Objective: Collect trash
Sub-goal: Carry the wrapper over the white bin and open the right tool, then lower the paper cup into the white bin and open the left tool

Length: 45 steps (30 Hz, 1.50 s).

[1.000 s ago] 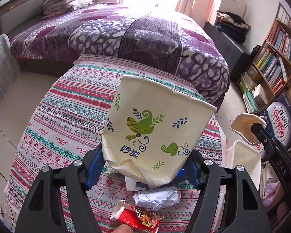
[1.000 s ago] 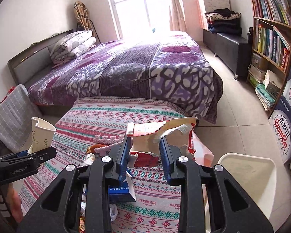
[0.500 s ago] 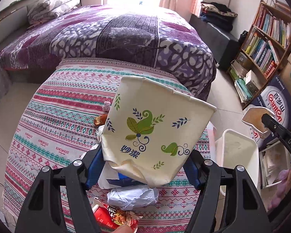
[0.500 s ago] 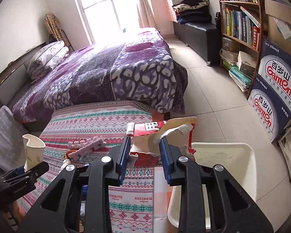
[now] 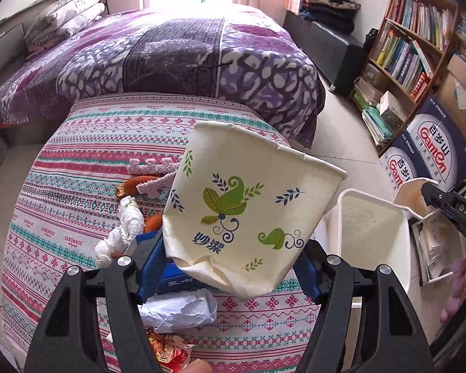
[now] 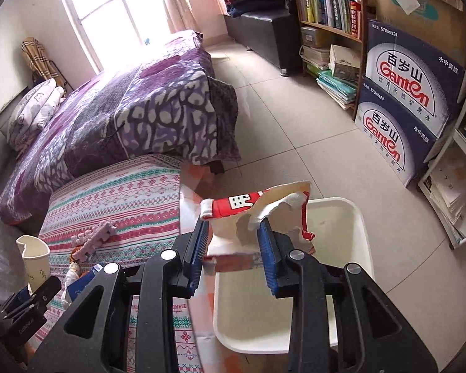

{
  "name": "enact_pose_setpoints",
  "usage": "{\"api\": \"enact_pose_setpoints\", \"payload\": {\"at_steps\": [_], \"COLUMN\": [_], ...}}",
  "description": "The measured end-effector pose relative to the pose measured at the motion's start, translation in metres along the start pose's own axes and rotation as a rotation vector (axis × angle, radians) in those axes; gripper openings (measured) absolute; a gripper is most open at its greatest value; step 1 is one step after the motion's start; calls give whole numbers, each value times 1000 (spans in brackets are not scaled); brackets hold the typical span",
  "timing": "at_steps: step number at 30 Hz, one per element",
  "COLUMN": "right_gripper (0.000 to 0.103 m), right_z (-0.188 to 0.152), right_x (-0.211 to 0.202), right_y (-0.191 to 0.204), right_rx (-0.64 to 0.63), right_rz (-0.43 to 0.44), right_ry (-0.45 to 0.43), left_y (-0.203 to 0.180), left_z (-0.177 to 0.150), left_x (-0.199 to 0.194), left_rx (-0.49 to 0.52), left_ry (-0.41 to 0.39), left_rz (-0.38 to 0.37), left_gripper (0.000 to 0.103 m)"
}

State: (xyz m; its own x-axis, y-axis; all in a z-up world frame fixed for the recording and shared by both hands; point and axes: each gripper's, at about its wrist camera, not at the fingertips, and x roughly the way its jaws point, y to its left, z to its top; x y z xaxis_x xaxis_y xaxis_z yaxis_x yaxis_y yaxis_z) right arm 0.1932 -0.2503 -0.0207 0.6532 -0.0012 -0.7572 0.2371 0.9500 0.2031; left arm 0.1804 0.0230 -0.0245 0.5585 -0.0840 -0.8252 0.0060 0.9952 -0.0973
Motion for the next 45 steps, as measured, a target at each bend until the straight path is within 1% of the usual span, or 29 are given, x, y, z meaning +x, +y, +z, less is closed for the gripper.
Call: {"api": "enact_pose_setpoints", "payload": {"at_steps": [1, 2, 3, 5, 6, 9, 14, 22, 31, 37, 41, 44, 45], "right_gripper": [32, 37, 48, 59, 61, 72, 82, 88, 93, 94, 95, 95, 95], "right_z": [0, 0, 0, 0, 0, 0, 1, 5, 10, 17, 21, 23, 24], "right_x": [1, 2, 2, 1, 0, -2, -6, -16, -27, -32, -38, -43, -45], "right_y": [-5, -9, -14, -24, -27, -37, -52, -75, -106, -133, -149, -162, -167], "right_rx": [11, 23, 35, 63, 70, 85, 123, 158, 201, 282, 330, 372, 386], "right_rz": [-5, -7, -12, -22, -24, -29, -35, -50, -74, -66, -69, -69, -72], "right_ry": [8, 16, 20, 15, 13, 8, 1, -18, -38, -40, -58, -71, -78], "left_y": [-3, -6, -10, -16, -19, -27, -41, -79, -135, -176, -205, -227, -234], "left_z": [0, -1, -1, -2, -3, -4, -5, -10, -21, -28, -25, -16, -14], "left_x": [1, 2, 3, 5, 6, 9, 10, 11, 26, 35, 39, 38, 38], "left_rx": [5, 10, 15, 26, 30, 40, 54, 95, 162, 212, 229, 244, 253], "left_ry": [2, 3, 5, 9, 10, 12, 7, 5, 45, 59, 64, 52, 50], "left_rz": [-2, -5, -7, -10, -11, -15, -30, -69, -126, -163, -203, -237, -243], "left_gripper": [69, 69, 69, 69, 69, 69, 69, 69, 69, 69, 69, 71, 77]}}
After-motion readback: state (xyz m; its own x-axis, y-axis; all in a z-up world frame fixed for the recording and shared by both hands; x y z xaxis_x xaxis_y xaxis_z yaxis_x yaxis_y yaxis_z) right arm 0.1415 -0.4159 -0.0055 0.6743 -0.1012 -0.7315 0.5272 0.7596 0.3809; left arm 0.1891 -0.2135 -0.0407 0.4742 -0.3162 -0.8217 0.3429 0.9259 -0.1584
